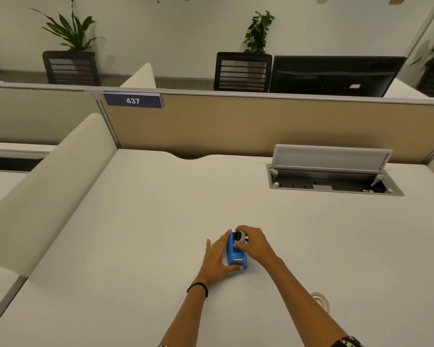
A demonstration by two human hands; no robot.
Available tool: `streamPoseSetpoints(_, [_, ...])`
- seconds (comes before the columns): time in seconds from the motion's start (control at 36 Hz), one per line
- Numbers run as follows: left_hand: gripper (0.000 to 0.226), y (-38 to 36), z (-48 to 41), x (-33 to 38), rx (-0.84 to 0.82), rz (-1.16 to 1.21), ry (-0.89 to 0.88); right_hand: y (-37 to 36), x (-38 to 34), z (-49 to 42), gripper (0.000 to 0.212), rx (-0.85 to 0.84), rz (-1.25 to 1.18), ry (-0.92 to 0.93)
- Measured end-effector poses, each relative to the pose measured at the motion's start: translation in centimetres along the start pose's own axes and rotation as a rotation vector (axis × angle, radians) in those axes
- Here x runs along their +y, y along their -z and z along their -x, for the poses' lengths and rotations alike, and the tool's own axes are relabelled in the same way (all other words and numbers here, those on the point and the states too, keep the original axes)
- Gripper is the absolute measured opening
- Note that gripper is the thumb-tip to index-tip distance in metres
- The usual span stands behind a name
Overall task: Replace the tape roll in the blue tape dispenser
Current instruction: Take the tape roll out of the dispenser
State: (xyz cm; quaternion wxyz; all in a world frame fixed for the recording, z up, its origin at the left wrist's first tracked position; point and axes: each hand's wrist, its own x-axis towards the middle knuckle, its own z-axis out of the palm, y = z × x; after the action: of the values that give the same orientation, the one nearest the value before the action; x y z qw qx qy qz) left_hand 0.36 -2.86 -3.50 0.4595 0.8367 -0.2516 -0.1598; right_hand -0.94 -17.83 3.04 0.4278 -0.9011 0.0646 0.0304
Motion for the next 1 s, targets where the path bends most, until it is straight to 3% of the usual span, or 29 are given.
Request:
streamPoseSetpoints(0.28, [0.088, 0.5, 0.8, 0.3, -0.018, -0.024, -0.005, 0.9, 0.4, 1.4, 0.031, 0.039, -0.117, 0.012])
streamPoseSetpoints(0.5, [0.072, 0.1, 2.5, -0.1, -0.015, -0.084, 0.021, 1.4, 1.0, 2.6, 0.037, 0.154, -0.18, -0.02])
streamPoseSetpoints(0.72, [0.062, -0.6, 6.0, 0.4, 0.036, 0.032, 0.136, 2.0, 1.4, 4.1, 0.042, 0.1, -0.17, -0.058])
streamPoseSetpoints(0.81, [0.052, -1.0, 7.3, 1.4, 0.146, 0.192, 0.24, 2.2, 1.4, 4.8, 0.042, 0.069, -0.178, -0.073])
streamPoseSetpoints(0.89, [0.057, -0.4, 7.6, 4.4, 0.303, 0.585, 0.439, 2.3, 1.4, 5.8, 0.041, 0.01, -0.236, -0.086])
streamPoseSetpoints(1.0, [0.047, 0.5, 7.3, 6.7, 0.355, 0.742, 0.439, 2.3, 0.8, 7.0, 0.028, -0.042, -0.39, -0.153])
